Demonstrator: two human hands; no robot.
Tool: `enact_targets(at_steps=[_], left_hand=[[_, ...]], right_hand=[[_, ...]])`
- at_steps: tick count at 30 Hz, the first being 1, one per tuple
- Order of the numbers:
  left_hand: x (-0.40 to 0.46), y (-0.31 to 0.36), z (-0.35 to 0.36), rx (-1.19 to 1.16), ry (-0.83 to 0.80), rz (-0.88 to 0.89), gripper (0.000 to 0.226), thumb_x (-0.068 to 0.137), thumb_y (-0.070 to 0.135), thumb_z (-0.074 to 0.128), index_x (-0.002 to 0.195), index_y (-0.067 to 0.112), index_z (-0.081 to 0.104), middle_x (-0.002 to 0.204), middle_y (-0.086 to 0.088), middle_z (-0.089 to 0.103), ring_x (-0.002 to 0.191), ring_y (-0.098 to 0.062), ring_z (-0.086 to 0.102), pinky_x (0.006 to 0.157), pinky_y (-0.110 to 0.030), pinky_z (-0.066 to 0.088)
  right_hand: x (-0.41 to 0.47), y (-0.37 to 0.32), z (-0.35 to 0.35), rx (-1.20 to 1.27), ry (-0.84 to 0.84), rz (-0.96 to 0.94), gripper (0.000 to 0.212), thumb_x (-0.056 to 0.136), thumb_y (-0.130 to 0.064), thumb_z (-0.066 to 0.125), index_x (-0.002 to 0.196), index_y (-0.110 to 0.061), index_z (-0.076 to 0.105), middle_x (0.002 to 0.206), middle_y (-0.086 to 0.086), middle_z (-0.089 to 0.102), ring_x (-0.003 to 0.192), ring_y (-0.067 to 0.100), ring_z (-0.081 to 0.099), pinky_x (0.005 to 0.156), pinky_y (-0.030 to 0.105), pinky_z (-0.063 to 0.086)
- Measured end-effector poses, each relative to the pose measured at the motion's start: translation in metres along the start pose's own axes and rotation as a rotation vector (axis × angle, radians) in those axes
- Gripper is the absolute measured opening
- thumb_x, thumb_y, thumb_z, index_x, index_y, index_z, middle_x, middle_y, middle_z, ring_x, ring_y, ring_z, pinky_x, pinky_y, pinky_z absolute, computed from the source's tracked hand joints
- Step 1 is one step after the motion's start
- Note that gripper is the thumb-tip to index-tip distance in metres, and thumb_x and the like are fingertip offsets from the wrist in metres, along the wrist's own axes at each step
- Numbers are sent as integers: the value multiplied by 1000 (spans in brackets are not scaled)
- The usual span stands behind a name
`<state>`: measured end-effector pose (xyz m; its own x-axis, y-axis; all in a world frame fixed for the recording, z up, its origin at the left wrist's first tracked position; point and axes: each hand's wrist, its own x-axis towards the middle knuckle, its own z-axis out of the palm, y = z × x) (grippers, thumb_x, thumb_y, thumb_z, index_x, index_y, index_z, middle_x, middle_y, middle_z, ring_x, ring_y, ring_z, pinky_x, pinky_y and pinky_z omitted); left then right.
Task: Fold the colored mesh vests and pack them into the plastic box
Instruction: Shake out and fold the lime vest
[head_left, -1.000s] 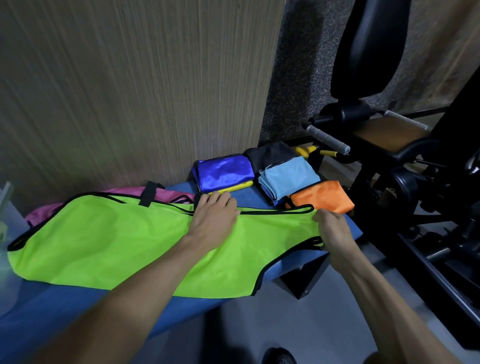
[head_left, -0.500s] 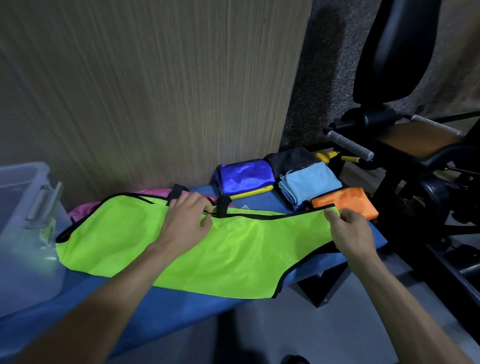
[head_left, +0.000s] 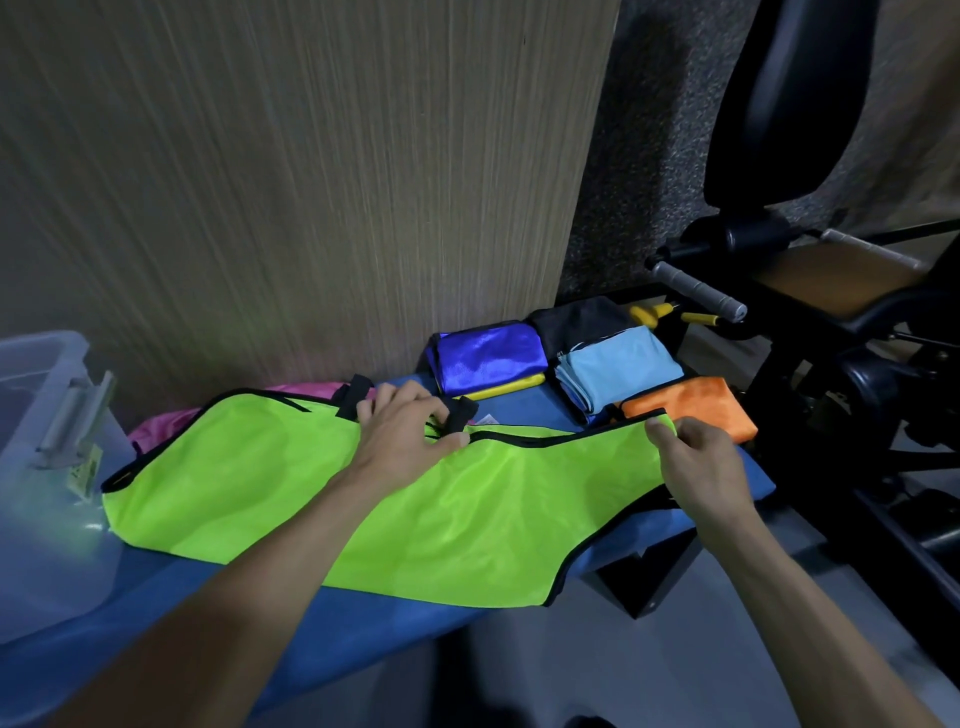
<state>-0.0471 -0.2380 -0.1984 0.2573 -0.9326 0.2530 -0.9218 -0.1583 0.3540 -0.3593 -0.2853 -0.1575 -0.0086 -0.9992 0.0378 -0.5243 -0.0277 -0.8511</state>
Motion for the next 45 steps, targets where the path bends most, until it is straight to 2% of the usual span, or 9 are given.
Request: enact_targets(at_steps=[7,15,21,24,27,30,33,40,45], left_hand=[[8,2,3,-190,97,-124,17,86,46,76,91,31,70,108,11,59,111,-20,44,85,-35,24],[18,-1,19,-36,209,-130,20,89,48,71,86,31,60,88,12,62,93,-22,55,82,-38,29],[3,-13,23,29,207,82,40,93,59,51,112,25,61,104,5,59,98,-23,51,92,-41,34],[-7,-30,-2,115,283,195,33,94,49,59,117,25,63,111,4,59,101,-23,52,89,-42,39],[-7,-53,-35,142,388,-28,29,92,42,68,111,20,66,111,-4,60,103,-30,52,85,-43,38],[1,-71,-52,101,183,-341,38,92,56,63,113,23,68,121,-6,57,118,-33,47,100,-47,36],[11,-74,-54,64,10,-385,32,91,56,67,109,29,71,122,0,60,123,-30,44,102,-44,31],[19,-84,-55,-164,274,-114,10,90,28,75,92,25,65,76,9,55,77,-19,56,81,-42,49],[25,-89,-48,-41,346,-17,10,100,28,62,97,21,56,80,6,61,72,-22,59,70,-38,43]], right_hand=[[1,-1,1,11,-24,-9,46,101,-34,58,67,-15,34,60,2,30,57,20,31,59,36,28],[3,2,0,21,5,16,43,100,-34,58,70,-13,36,61,2,31,60,21,33,60,36,28],[7,2,2,18,43,23,45,100,-33,59,67,-12,37,59,4,36,59,24,36,61,38,30],[7,-1,3,19,41,13,46,101,-31,59,64,-13,36,57,2,36,58,24,35,61,38,29],[6,-2,5,15,45,7,46,101,-31,59,65,-13,37,57,3,36,58,24,36,60,38,30],[5,-4,4,12,45,4,46,101,-32,58,65,-11,38,58,5,38,58,24,37,60,38,31],[3,-5,4,11,41,5,46,102,-32,57,66,-11,36,59,5,35,58,23,35,60,39,30],[3,-5,3,12,33,14,44,102,-32,57,70,-10,37,61,6,34,58,22,34,59,37,28],[3,-5,5,12,30,12,44,103,-30,56,69,-11,35,60,4,32,57,21,32,57,35,27]])
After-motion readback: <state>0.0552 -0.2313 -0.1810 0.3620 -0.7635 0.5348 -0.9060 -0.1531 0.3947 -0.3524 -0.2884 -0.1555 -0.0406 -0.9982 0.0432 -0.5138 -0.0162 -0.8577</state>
